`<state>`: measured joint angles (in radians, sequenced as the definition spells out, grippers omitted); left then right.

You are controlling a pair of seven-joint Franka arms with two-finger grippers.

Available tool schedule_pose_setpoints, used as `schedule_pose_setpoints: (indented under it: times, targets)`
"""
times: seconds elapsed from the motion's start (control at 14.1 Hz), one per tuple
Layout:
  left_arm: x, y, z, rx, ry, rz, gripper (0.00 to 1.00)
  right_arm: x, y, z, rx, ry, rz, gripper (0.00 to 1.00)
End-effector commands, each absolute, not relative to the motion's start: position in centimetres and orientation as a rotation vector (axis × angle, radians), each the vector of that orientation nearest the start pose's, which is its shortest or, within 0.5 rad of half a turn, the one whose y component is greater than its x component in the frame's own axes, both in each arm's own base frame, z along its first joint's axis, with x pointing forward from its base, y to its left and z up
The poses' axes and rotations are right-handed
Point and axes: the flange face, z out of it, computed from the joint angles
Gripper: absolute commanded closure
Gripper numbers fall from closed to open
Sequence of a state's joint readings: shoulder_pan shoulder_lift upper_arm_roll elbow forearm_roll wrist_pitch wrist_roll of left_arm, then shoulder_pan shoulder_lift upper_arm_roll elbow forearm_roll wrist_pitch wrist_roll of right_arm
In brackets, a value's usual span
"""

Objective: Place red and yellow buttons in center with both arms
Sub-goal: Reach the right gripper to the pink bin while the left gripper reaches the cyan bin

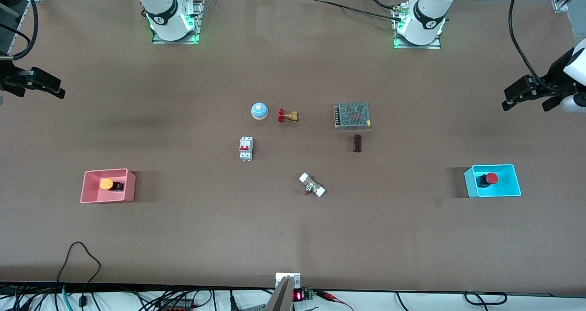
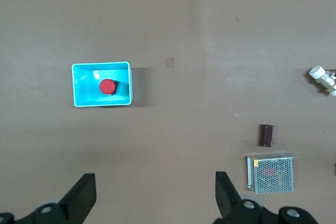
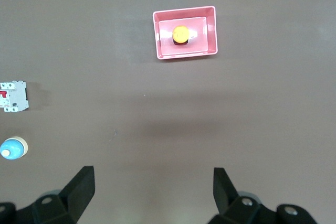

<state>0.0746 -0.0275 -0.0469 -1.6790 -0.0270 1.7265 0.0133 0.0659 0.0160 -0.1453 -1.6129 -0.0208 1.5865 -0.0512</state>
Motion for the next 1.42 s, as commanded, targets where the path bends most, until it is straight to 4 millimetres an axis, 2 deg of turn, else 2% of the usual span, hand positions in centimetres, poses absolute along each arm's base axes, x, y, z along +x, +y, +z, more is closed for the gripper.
schedule_pose_setpoints:
  times: [0.0, 0.28, 0.5, 0.64, 0.78, 0.85, 0.92, 0.99, 1.13, 1.35]
  targets:
    - [55.3, 1.1, 60.5, -3.159, -0.019, -0.129, 0.00, 55.0, -4.4, 60.3, -3.168, 0.062, 0.066, 0.00]
    - [55.4, 1.1, 60.3, -3.159, -0.017, -0.124, 0.00, 55.2, -4.4, 60.1, -3.167, 0.059, 0.063, 0.00]
    - [56.6, 2.2, 58.2, -3.163, -0.035, -0.084, 0.00, 56.0, -4.9, 58.6, -3.171, 0.051, 0.090, 0.00]
    - [58.6, 3.9, 55.3, -3.165, -0.064, -0.085, 0.00, 57.7, -5.2, 55.2, -3.182, 0.055, 0.162, 0.00]
    - [60.8, 5.6, 51.6, -3.164, -0.091, -0.090, 0.00, 59.9, -5.3, 52.3, -3.200, 0.065, 0.132, 0.00]
    - [61.6, 6.2, 49.9, -3.167, -0.069, -0.082, 0.00, 61.7, -5.6, 49.7, -3.214, 0.055, 0.122, 0.00]
    - [62.2, 7.0, 48.4, -3.164, -0.050, -0.065, 0.00, 62.9, -5.8, 47.9, -3.225, 0.046, 0.118, 0.00]
    - [62.8, 8.6, 46.8, -3.144, -0.045, -0.057, 0.00, 64.1, -6.5, 45.1, -3.226, 0.064, 0.133, 0.00]
    - [63.6, 10.5, 43.6, -3.144, -0.047, -0.028, 0.00, 66.0, -7.7, 40.0, -3.232, 0.098, 0.136, 0.00]
    - [64.6, 13.5, 38.6, -3.150, -0.048, -0.013, 0.00, 67.6, -8.4, 34.4, -3.244, 0.097, 0.158, 0.00]
